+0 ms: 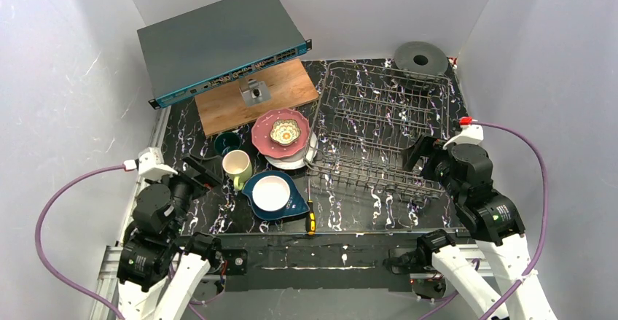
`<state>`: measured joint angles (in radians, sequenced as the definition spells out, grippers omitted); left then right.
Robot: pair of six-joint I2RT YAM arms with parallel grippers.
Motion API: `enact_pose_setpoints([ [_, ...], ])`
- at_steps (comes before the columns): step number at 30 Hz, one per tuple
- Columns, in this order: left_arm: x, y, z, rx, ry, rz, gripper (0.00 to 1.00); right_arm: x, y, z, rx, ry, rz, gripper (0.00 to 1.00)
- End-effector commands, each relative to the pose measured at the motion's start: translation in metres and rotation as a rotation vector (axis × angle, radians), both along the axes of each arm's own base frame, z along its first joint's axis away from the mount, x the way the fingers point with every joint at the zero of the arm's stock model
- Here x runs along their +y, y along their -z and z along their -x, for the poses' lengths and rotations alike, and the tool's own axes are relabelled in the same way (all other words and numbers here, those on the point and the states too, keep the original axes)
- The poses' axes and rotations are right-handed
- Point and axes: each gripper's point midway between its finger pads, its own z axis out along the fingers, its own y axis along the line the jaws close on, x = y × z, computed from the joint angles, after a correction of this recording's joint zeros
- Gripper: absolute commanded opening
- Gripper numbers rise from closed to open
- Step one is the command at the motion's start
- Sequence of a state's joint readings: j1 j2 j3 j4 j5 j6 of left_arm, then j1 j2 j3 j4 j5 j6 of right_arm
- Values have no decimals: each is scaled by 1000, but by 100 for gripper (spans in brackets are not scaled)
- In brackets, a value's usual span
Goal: Load the mixed dishes into the dish rack
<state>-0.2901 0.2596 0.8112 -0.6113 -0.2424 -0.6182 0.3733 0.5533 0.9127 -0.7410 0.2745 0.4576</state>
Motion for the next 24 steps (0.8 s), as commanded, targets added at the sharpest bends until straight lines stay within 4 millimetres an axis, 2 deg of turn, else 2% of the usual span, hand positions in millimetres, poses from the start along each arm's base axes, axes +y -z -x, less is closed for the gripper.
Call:
enact_pose_setpoints([
  [1,7,9,24,141,-19,6,99,5,-15,-1,-51,-38,-4,100],
  [4,-3,13,43,237,68,-17,99,8,-20,-4,-49,-52,-4,100],
  [8,-30,15,47,227,212,34,99,22,-17,-10,-23,-100,-30,100],
  [11,-43,21,48,243,268,80,99,37,-5,-11,31,-161,-62,100],
  [14,-42,36,45,324,245,83,99,48,1,-12,73,-184,-101,100],
  [16,-39,46,42,399,215,67,99,50,-2,-14,83,-179,-122,100],
  [20,-33,65,31,540,140,42,99,75,-8,-12,97,-319,-157,100],
  [24,-25,89,21,670,28,34,90,91,-9,-12,122,-392,-198,100],
])
